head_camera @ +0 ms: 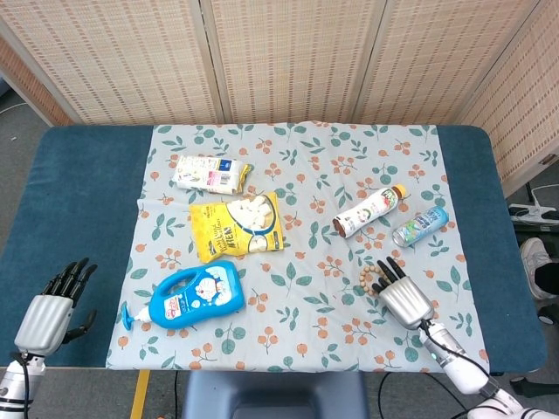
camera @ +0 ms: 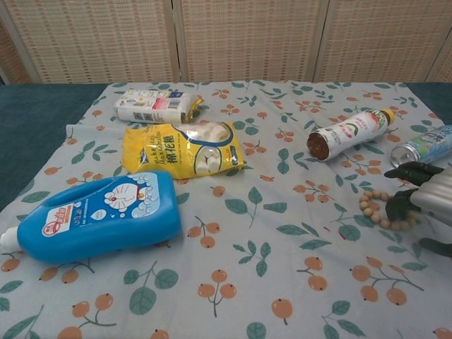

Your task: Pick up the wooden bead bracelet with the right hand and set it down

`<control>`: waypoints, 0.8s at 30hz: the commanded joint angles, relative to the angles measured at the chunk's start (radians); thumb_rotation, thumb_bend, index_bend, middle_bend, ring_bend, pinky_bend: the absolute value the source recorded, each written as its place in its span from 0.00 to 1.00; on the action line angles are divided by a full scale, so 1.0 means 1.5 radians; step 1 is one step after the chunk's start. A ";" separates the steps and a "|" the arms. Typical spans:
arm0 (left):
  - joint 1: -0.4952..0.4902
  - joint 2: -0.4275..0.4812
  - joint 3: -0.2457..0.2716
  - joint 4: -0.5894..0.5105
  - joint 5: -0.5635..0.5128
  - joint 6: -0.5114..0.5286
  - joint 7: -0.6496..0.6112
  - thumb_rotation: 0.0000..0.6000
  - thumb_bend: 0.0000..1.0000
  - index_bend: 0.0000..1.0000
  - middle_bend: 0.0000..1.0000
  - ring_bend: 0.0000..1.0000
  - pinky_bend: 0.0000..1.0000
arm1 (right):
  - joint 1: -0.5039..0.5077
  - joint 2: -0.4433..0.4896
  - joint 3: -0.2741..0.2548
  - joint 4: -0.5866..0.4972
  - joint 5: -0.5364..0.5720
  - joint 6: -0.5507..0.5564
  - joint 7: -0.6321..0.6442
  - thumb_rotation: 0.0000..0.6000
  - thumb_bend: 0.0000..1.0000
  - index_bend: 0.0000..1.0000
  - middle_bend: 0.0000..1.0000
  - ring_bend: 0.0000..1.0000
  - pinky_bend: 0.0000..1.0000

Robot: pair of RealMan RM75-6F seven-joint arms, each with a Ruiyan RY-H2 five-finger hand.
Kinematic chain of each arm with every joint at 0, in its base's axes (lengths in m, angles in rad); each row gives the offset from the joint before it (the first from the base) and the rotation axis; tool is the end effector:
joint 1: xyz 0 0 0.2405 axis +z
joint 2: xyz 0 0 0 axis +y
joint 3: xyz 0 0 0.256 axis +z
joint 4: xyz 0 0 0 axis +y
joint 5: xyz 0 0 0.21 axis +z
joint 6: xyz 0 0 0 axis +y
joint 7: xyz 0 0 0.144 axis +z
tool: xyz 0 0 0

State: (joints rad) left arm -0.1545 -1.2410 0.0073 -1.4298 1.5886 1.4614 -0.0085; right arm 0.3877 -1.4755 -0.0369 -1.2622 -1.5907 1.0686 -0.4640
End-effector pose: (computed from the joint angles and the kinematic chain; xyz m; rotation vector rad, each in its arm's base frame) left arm -0.3168 0.1925 0.1201 -1.5574 -0.8381 -0.9076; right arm -0.2918 -0.2448 0.0026 2.0575 -0.4794 0.5031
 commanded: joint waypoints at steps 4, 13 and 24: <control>0.000 0.001 0.001 -0.001 0.000 -0.001 0.002 1.00 0.43 0.00 0.00 0.00 0.20 | 0.012 -0.016 0.003 0.016 0.020 -0.026 -0.023 1.00 0.30 0.39 0.38 0.02 0.00; 0.000 0.000 0.000 0.000 -0.001 -0.002 0.003 1.00 0.43 0.00 0.00 0.00 0.20 | 0.013 -0.031 0.004 0.039 0.006 0.008 0.031 1.00 0.55 0.71 0.60 0.24 0.02; -0.001 -0.003 0.001 -0.001 0.001 -0.002 0.008 1.00 0.43 0.00 0.00 0.00 0.20 | 0.016 0.036 0.089 -0.158 0.143 -0.055 0.606 1.00 0.73 0.78 0.66 0.31 0.07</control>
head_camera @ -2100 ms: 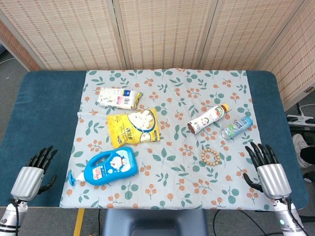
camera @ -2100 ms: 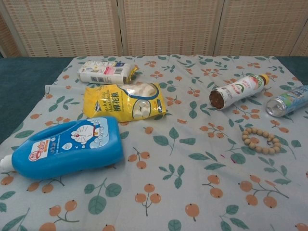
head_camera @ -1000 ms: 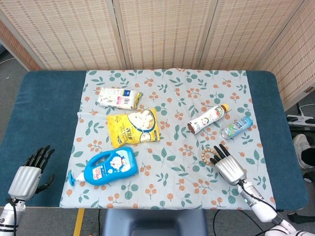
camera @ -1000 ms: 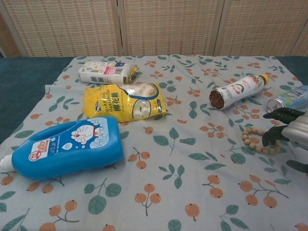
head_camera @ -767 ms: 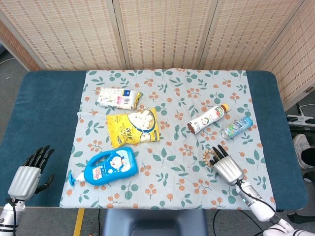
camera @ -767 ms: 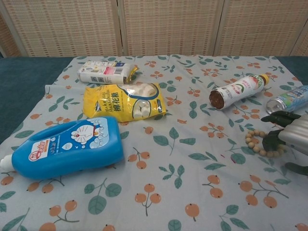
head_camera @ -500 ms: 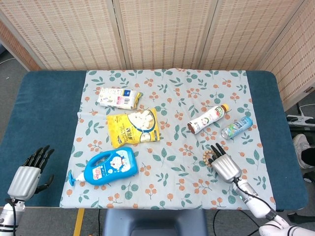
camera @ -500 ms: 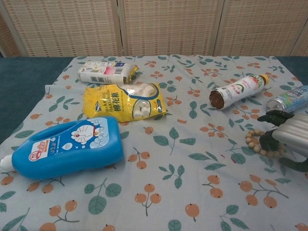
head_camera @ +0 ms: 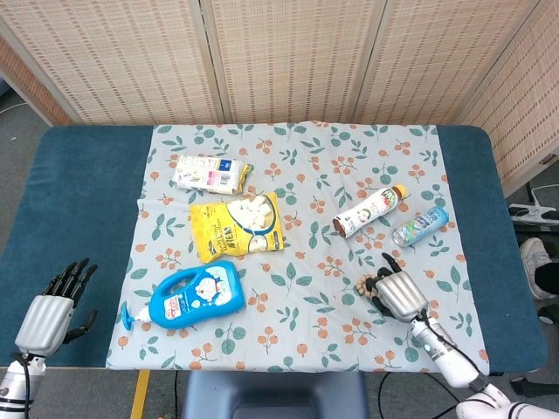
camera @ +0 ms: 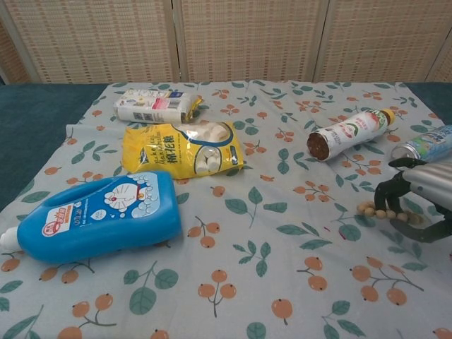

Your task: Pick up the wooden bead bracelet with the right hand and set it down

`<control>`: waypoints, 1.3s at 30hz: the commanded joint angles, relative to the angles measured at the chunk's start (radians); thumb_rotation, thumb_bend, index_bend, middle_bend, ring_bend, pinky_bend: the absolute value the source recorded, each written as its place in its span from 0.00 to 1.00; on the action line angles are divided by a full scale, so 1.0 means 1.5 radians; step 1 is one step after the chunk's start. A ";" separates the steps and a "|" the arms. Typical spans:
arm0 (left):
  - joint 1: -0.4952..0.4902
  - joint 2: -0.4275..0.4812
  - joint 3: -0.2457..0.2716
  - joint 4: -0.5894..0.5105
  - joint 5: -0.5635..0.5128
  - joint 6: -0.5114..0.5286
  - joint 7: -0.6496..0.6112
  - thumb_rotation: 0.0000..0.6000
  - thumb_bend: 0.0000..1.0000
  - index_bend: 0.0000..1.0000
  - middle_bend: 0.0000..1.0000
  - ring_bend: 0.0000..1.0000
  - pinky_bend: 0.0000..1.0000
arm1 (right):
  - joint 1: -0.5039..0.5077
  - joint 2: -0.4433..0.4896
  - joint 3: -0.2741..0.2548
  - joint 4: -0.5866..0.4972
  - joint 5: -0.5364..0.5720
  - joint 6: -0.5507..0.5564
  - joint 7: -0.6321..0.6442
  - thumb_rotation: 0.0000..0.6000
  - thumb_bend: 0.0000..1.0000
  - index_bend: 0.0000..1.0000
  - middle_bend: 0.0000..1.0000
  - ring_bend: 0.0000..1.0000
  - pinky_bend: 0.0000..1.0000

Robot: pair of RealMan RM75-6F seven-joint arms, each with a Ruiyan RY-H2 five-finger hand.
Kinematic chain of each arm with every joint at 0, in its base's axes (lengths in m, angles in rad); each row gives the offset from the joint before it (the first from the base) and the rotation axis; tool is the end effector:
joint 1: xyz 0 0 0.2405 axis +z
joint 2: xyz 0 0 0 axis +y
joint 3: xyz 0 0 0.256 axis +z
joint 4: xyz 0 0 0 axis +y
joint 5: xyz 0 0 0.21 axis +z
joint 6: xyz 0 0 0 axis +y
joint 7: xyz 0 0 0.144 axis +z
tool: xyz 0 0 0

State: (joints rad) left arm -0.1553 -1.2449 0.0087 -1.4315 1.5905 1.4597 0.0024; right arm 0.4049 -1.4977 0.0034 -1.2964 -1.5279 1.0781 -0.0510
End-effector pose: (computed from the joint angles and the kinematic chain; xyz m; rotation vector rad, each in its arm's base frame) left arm -0.3158 0.1923 0.1181 -1.5635 -0.8340 -0.9035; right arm -0.2761 -0.2572 0.0000 1.8831 -0.9661 0.8202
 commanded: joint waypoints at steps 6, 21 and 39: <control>0.000 -0.001 -0.001 0.001 -0.002 -0.001 0.001 1.00 0.43 0.00 0.00 0.00 0.20 | 0.025 0.125 0.139 -0.228 0.176 -0.193 0.684 1.00 0.74 0.78 0.67 0.31 0.07; -0.004 -0.001 -0.003 0.005 -0.010 -0.011 -0.007 1.00 0.43 0.00 0.00 0.00 0.20 | 0.039 0.098 0.087 -0.086 -0.165 -0.174 1.560 1.00 0.74 0.74 0.67 0.31 0.10; -0.004 -0.003 -0.002 0.004 -0.009 -0.010 -0.003 1.00 0.44 0.00 0.00 0.00 0.20 | 0.076 0.065 -0.010 -0.042 -0.128 -0.062 1.406 0.61 0.70 0.49 0.66 0.28 0.11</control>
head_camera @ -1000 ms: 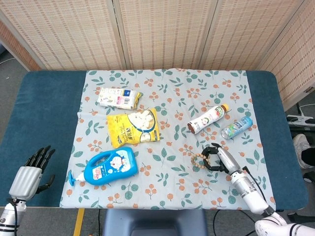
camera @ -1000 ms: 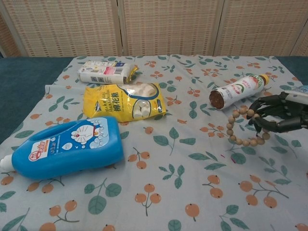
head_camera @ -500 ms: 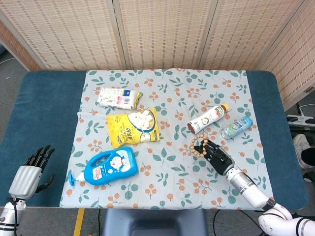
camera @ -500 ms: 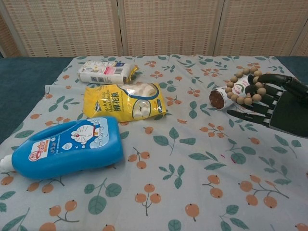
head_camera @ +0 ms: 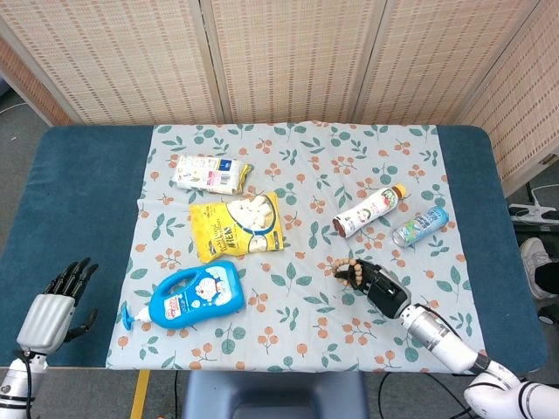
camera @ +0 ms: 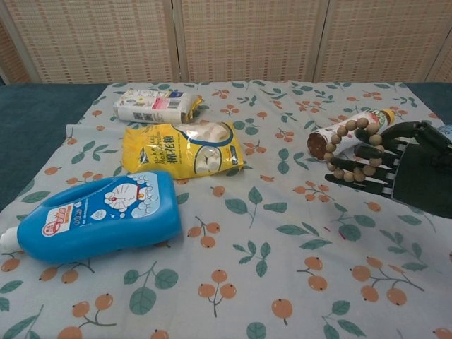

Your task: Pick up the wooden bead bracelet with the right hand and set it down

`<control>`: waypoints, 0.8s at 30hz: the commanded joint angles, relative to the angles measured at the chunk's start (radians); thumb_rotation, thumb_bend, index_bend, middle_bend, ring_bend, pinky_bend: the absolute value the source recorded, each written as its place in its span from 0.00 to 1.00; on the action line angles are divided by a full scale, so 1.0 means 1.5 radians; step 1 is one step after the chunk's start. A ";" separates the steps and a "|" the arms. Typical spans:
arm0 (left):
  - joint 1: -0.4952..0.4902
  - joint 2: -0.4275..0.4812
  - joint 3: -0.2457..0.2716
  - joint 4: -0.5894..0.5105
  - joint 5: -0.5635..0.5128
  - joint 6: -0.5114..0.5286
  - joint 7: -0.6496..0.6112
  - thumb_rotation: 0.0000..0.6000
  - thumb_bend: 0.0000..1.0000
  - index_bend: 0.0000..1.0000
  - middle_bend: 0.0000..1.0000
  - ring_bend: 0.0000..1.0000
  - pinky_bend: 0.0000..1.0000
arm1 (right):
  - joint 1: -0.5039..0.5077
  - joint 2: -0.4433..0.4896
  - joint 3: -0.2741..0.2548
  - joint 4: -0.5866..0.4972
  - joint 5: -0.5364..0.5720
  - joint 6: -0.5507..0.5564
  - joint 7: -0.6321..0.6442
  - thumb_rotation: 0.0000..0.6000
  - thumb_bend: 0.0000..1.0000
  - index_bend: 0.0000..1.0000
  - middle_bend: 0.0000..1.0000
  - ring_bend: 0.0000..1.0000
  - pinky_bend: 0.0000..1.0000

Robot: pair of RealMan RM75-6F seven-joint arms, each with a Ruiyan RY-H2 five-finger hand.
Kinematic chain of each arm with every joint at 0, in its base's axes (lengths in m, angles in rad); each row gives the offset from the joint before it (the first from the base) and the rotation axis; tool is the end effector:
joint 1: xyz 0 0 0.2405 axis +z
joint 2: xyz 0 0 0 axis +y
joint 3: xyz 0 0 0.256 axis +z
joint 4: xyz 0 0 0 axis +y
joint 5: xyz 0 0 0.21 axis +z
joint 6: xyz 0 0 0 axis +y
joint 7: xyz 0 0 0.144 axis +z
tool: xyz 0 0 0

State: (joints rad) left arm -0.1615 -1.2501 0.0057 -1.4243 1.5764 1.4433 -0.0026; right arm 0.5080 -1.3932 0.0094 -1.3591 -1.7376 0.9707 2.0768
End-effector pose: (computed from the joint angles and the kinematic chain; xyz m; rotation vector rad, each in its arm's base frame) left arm -0.3181 0.1952 0.1162 -1.5605 -0.8479 -0.8938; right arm -0.2423 -0.2721 0.0098 -0.4823 2.5709 -1.3427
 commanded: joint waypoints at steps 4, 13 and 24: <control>0.001 0.001 0.000 -0.001 0.000 0.001 0.000 1.00 0.44 0.00 0.00 0.00 0.20 | 0.015 -0.005 -0.029 -0.002 0.018 0.016 -0.021 0.61 0.69 0.49 0.66 0.28 0.11; 0.000 0.002 0.000 -0.001 0.000 0.001 -0.001 1.00 0.44 0.00 0.00 0.00 0.21 | 0.027 -0.009 -0.052 0.004 0.028 0.034 -0.051 0.52 0.51 0.48 0.66 0.28 0.11; 0.000 0.002 0.000 -0.002 0.002 0.003 0.000 1.00 0.44 0.00 0.00 0.00 0.21 | 0.038 -0.013 -0.071 0.005 0.033 0.056 -0.026 0.49 0.37 0.54 0.65 0.29 0.11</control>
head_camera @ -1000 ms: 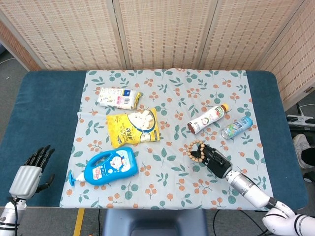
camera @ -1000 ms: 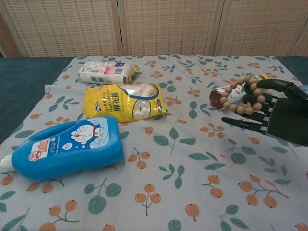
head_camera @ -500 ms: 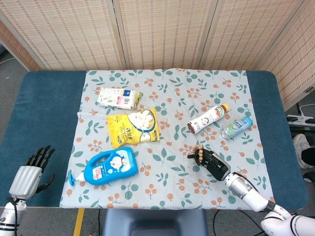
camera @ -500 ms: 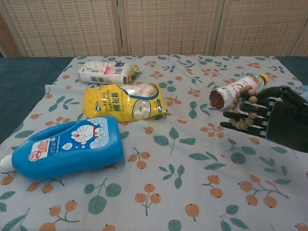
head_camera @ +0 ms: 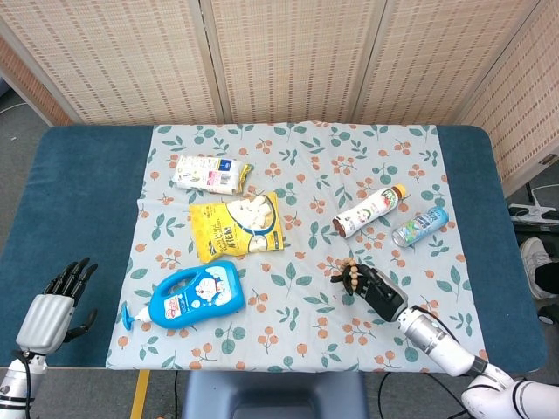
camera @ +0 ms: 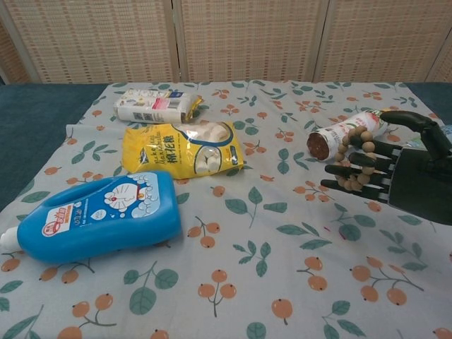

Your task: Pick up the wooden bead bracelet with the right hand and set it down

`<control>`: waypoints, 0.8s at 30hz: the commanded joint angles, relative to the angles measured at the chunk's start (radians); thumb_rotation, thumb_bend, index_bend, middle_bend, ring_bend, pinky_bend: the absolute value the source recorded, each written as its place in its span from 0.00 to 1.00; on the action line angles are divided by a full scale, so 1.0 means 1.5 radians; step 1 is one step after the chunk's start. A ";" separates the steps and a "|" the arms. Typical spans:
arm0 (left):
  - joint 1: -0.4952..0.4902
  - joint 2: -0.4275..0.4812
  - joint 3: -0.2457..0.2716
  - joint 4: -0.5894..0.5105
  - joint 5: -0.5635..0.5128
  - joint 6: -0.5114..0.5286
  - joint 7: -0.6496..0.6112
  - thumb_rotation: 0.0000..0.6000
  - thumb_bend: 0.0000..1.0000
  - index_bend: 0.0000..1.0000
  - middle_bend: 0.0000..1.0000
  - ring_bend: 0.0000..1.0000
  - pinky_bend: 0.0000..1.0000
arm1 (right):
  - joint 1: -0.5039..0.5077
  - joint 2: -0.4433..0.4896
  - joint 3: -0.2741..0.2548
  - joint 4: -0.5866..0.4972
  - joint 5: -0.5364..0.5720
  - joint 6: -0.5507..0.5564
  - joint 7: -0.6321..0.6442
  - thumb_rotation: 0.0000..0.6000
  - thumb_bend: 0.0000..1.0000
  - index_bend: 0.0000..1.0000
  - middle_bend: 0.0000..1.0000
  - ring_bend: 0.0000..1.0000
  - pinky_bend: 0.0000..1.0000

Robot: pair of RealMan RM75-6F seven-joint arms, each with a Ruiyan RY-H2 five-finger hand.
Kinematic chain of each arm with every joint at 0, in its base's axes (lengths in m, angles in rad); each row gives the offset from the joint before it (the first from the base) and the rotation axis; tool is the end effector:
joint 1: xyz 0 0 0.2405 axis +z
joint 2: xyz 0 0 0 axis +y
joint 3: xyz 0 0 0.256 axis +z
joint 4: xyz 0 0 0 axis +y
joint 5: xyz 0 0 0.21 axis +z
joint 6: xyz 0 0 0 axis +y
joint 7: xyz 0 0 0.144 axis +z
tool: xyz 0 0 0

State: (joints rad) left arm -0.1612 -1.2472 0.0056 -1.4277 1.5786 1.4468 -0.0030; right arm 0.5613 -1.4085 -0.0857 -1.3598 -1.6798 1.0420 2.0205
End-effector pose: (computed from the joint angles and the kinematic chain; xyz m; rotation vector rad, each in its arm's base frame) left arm -0.3173 0.1951 0.1172 -1.5600 -0.8454 -0.8978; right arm -0.2390 -0.2675 0.0043 -0.5529 2.5654 -1.3321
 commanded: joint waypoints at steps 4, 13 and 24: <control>0.001 0.000 0.001 0.000 0.001 0.002 0.000 1.00 0.44 0.00 0.00 0.00 0.21 | 0.008 -0.010 -0.021 0.020 -0.021 0.023 0.025 0.55 0.39 0.59 0.65 0.30 0.11; 0.003 0.002 0.002 -0.003 0.004 0.006 0.000 1.00 0.44 0.00 0.00 0.00 0.21 | 0.013 -0.016 -0.038 0.029 -0.029 0.047 0.015 0.71 0.47 0.64 0.65 0.30 0.11; 0.003 0.002 0.003 -0.003 0.005 0.006 0.002 1.00 0.44 0.00 0.00 0.00 0.21 | 0.023 -0.028 -0.049 0.022 -0.018 0.033 -0.059 0.37 0.44 0.58 0.65 0.30 0.11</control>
State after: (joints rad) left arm -0.1568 -1.2437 0.0096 -1.4329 1.5862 1.4557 -0.0005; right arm 0.5931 -1.4489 -0.1579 -1.3239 -1.7090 1.0947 1.9365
